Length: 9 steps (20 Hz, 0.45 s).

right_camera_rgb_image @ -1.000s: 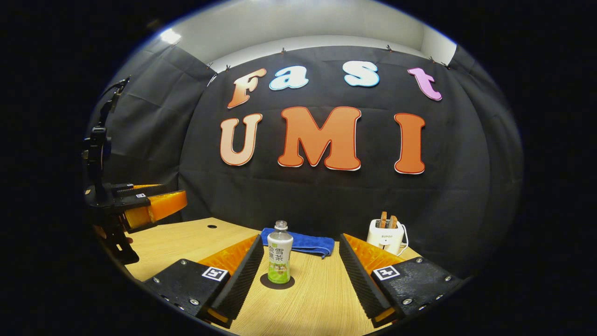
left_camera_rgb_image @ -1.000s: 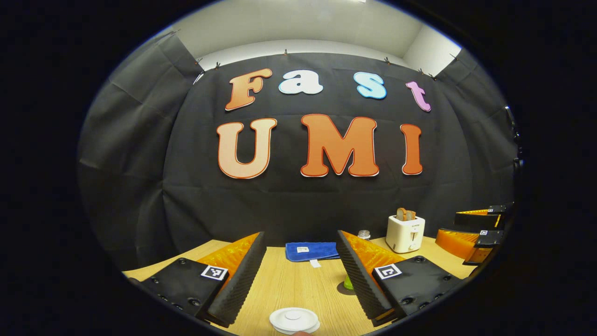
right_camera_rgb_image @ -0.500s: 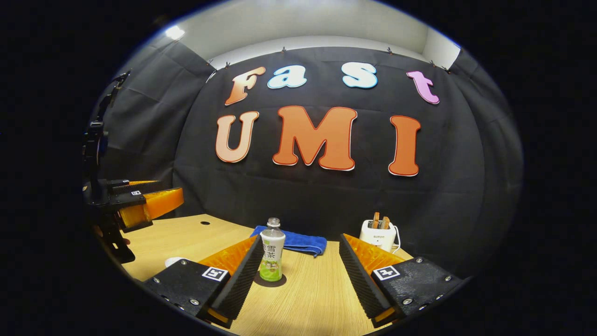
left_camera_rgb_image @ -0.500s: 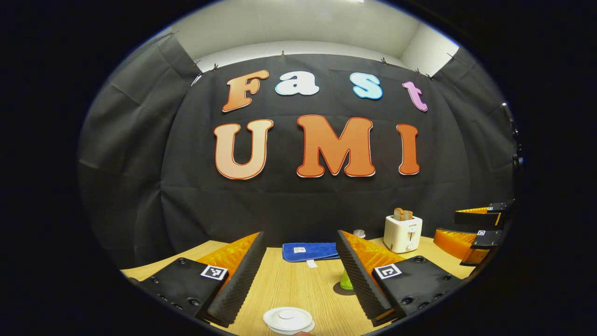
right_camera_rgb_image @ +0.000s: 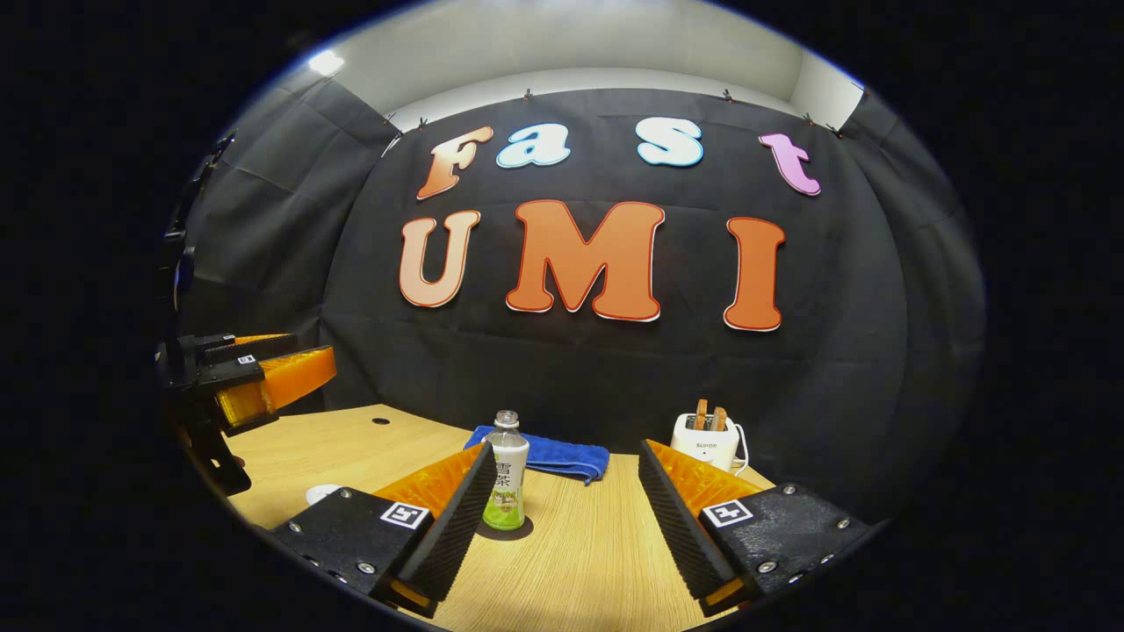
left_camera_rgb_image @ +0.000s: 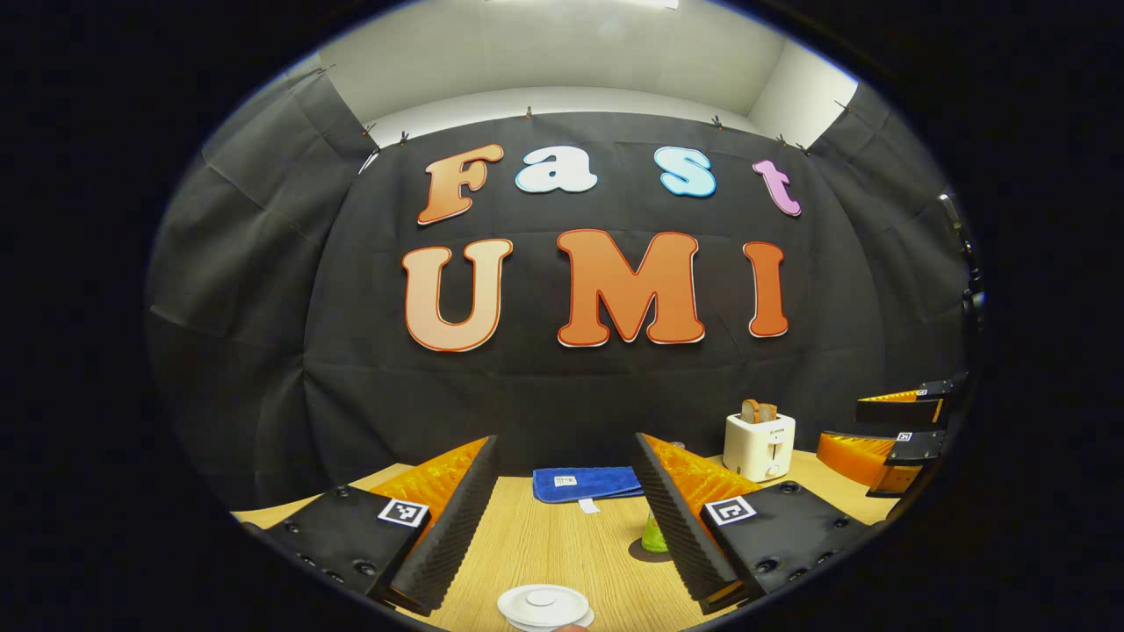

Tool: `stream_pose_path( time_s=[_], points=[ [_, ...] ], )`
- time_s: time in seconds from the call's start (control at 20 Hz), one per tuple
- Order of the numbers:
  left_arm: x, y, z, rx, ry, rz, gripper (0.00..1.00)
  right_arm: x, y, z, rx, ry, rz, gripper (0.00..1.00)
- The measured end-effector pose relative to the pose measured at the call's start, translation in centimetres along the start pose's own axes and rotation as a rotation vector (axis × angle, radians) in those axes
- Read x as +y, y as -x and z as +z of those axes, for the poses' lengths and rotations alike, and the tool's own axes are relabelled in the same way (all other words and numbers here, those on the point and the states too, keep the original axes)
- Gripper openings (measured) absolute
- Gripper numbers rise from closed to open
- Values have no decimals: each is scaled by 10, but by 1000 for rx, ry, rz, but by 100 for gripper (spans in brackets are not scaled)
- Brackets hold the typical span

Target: Open the teacup lid with one hand, grasp the water bottle and pour water into the teacup with the other hand; after pouring, place the water bottle on the coaster and then close the teacup lid.

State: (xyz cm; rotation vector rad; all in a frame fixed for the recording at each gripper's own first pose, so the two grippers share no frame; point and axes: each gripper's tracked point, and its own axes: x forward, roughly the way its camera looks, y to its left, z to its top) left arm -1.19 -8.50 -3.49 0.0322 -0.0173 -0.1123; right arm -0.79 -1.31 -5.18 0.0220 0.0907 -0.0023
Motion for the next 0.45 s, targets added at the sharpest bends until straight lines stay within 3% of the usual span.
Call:
stream_pose_path(
  time_s=[0.05, 0.45],
  points=[
    [-1, 1, 0, -2, 0, -1, 95, 1, 0, 0, -2, 0, 0, 98],
    [2, 3, -4, -9, -4, 0, 98, 5, 0, -3, 5, 10, 9, 98]
  ],
)
